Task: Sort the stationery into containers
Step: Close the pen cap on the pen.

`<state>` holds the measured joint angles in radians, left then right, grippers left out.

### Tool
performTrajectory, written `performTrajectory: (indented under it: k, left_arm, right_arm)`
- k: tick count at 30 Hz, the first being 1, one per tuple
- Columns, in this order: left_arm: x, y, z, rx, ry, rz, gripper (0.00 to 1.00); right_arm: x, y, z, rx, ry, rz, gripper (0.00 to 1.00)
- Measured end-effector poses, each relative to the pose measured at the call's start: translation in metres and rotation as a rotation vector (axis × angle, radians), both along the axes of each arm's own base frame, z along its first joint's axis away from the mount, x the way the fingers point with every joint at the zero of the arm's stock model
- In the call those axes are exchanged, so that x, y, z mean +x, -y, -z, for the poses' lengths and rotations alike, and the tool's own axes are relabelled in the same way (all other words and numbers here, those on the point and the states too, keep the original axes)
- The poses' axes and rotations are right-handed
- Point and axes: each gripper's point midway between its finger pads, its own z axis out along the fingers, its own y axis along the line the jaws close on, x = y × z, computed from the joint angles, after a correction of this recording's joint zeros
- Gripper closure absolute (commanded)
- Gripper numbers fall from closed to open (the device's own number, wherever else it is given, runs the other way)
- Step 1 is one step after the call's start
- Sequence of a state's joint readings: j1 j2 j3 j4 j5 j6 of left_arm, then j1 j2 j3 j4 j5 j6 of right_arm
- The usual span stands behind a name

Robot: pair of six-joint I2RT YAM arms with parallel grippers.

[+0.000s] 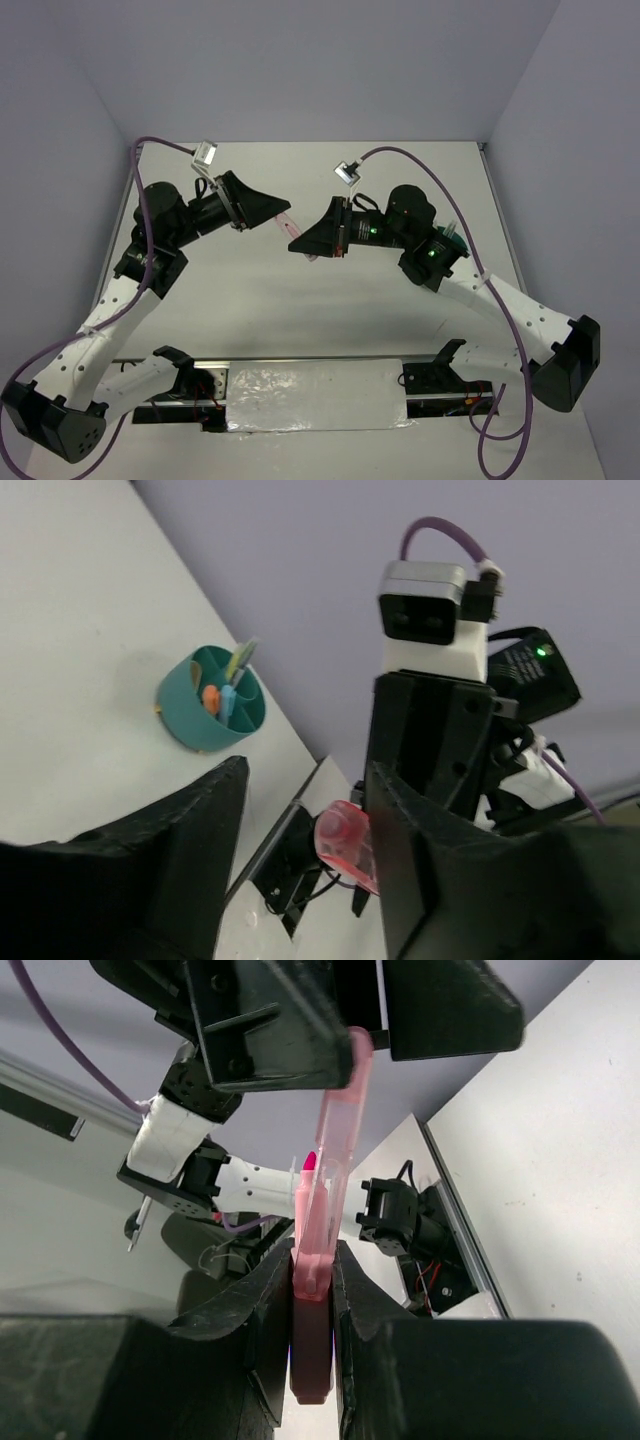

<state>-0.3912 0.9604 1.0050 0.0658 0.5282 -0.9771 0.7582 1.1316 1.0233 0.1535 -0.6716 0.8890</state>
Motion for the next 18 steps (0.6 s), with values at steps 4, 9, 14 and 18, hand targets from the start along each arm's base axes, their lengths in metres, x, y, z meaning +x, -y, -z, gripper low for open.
performTrajectory:
  k: [4, 9, 14, 18]
  left_arm:
    - [-0.009, 0.005, -0.016, -0.049, 0.049, 0.057, 0.62]
    - [-0.016, 0.007, -0.030, -0.092, 0.093, 0.097, 0.87]
    - [-0.019, 0.008, -0.028, -0.099, 0.106, 0.116, 0.98]
    - [-0.018, 0.008, -0.026, -0.105, 0.103, 0.114, 1.00]
  right_arm:
    - [0.000, 0.000, -0.006, 0.003, 0.013, 0.001, 1.00]
    - [0.001, 0.001, -0.003, -0.018, 0.003, 0.010, 1.00]
    - [0.002, 0.001, 0.002, -0.035, -0.015, 0.013, 1.00]
    - [0.004, -0.001, 0.004, -0.045, -0.026, 0.008, 1.00]
